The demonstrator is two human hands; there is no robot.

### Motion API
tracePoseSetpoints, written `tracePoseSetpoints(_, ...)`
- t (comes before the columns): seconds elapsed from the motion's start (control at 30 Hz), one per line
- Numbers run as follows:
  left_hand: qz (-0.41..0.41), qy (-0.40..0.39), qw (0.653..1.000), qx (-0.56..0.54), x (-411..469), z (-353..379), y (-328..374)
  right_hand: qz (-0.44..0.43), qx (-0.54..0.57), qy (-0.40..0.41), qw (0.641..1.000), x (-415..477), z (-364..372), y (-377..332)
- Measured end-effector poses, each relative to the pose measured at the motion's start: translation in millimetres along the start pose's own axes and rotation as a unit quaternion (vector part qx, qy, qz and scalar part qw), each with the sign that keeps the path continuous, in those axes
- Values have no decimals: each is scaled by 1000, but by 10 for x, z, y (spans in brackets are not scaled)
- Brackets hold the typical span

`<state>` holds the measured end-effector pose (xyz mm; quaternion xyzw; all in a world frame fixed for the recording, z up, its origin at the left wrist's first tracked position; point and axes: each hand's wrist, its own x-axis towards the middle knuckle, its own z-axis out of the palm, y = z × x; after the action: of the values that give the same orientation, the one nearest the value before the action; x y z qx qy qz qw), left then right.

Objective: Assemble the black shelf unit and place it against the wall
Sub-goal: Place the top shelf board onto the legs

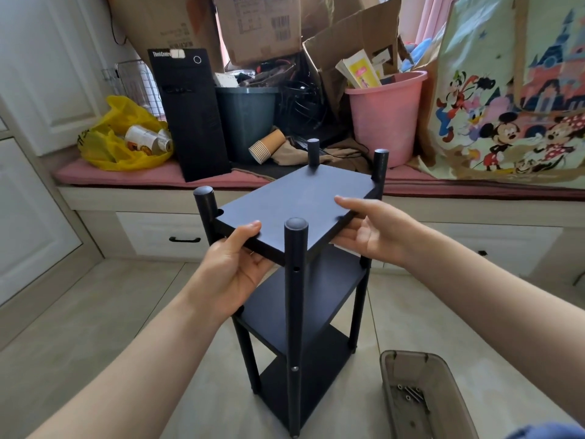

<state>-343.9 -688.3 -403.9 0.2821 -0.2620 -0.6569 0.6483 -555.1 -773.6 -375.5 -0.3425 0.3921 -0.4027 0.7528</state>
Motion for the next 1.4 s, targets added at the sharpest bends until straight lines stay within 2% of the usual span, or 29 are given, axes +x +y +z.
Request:
tracePoseSetpoints(0.1, -5, 9, 1000, -4, 8, 6, -32, 21, 0, -51, 998, -184, 61, 188)
tracePoseSetpoints(0.3, -16, 10, 1000, -3, -39, -2, -114, 21, 46, -58, 997, -270, 45, 271)
tracePoseSetpoints(0.43, -23, -53, 995, 84, -84, -62, -138, 11, 25, -62, 998, -262, 23, 257)
tracePoseSetpoints(0.53, -30, -112, 980, 160, -142, -71, -180, -10, -41, -34, 999, -244, -12, 264)
tracePoseSetpoints(0.63, -29, -159, 974, 158, -155, -92, -212, -32, -111, -13, 993, -231, -51, 278)
tracePoseSetpoints(0.73, -34, -183, 971, 150, -167, -88, -217, -39, -134, -6, 990, -231, -68, 270)
tracePoseSetpoints(1.0, 3, -147, 976, 159, -162, -20, -357, -48, -135, -24, 989, -185, -71, 208)
tracePoseSetpoints(1.23, 61, -51, 989, 121, -124, 183, -552, -108, -174, -3, 979, 62, -26, 162)
tracePoseSetpoints(1.4, 71, -53, 987, 136, -99, 230, -563, -126, -151, -3, 980, 155, -106, 191)
